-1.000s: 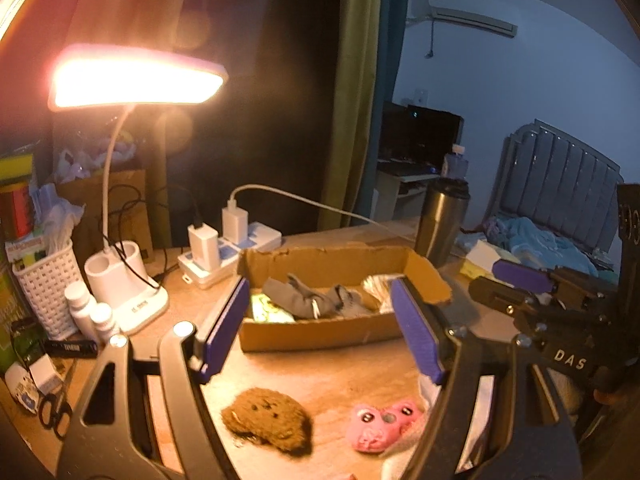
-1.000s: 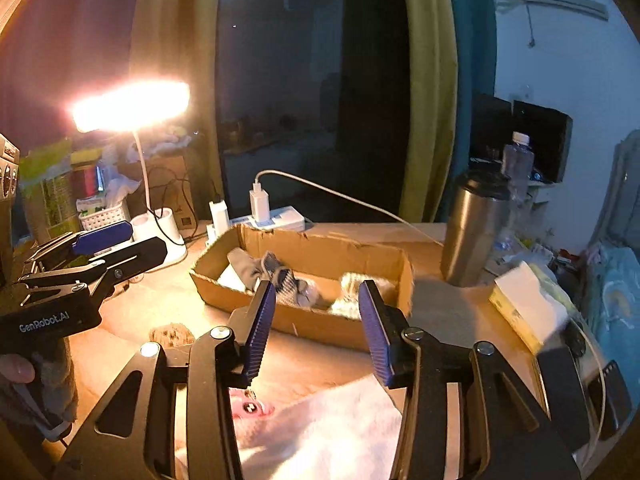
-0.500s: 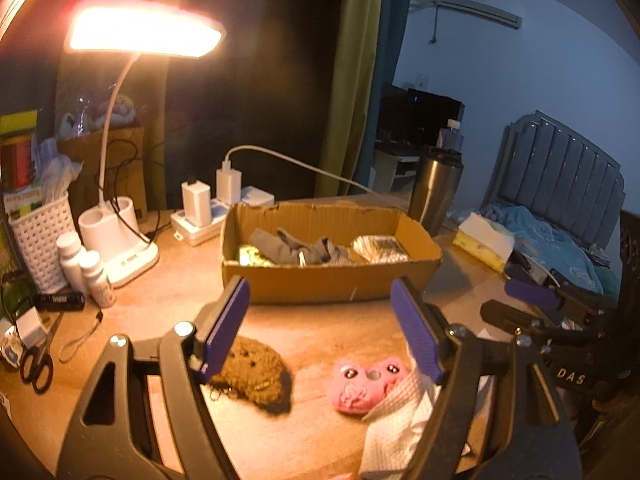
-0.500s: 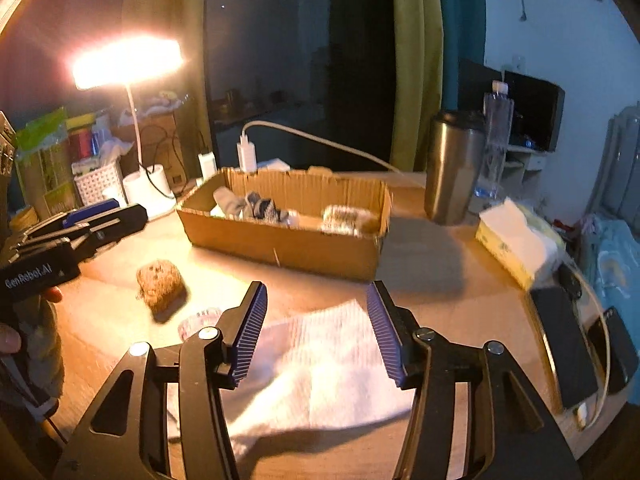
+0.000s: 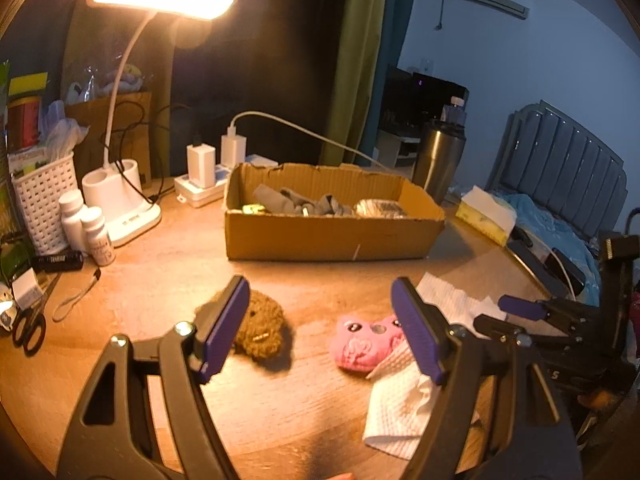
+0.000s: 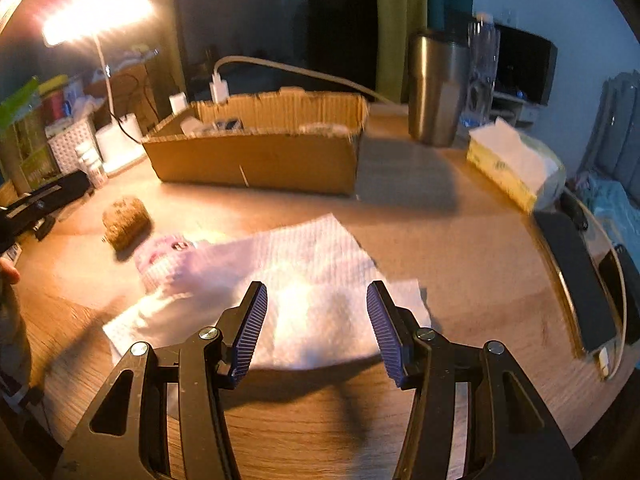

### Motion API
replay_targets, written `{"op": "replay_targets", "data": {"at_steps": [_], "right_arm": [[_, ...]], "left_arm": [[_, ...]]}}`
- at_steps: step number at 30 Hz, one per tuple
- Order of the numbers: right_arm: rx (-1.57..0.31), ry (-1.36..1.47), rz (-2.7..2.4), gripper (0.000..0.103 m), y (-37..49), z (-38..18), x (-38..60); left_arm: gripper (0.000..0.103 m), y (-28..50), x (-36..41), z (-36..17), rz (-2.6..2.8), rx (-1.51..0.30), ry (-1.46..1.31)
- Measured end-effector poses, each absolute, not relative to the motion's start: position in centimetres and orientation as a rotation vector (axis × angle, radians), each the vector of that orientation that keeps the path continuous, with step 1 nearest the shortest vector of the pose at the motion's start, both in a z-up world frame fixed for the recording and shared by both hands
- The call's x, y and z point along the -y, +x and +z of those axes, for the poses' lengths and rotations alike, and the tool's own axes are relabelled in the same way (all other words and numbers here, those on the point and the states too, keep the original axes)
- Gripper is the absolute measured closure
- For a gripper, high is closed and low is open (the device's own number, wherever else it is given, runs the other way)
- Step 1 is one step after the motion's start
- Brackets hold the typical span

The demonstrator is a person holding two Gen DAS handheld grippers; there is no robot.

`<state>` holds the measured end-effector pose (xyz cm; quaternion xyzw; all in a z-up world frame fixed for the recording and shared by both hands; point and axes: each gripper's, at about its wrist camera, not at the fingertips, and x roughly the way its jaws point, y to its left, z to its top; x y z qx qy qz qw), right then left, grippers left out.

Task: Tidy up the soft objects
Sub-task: 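Grasp the white paper towel with the right tool and lift it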

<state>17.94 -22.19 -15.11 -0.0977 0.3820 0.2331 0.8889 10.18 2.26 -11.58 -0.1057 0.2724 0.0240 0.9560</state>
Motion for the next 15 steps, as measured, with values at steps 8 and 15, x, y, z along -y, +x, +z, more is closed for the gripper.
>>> {"op": "replay_targets", "data": {"at_steps": [8, 15], "right_arm": [[-0.861, -0.256, 0.471, 0.048, 18.1, -17.2, 21.3], [-0.830, -0.306, 0.522, 0.096, 17.4, -17.3, 20.4]], "left_arm": [[0.028, 10.0, -2.4, -12.1, 0.048, -0.568, -0.217], [0.028, 9.9, -2.4, -12.4, 0.049, -0.582, -0.219]]}}
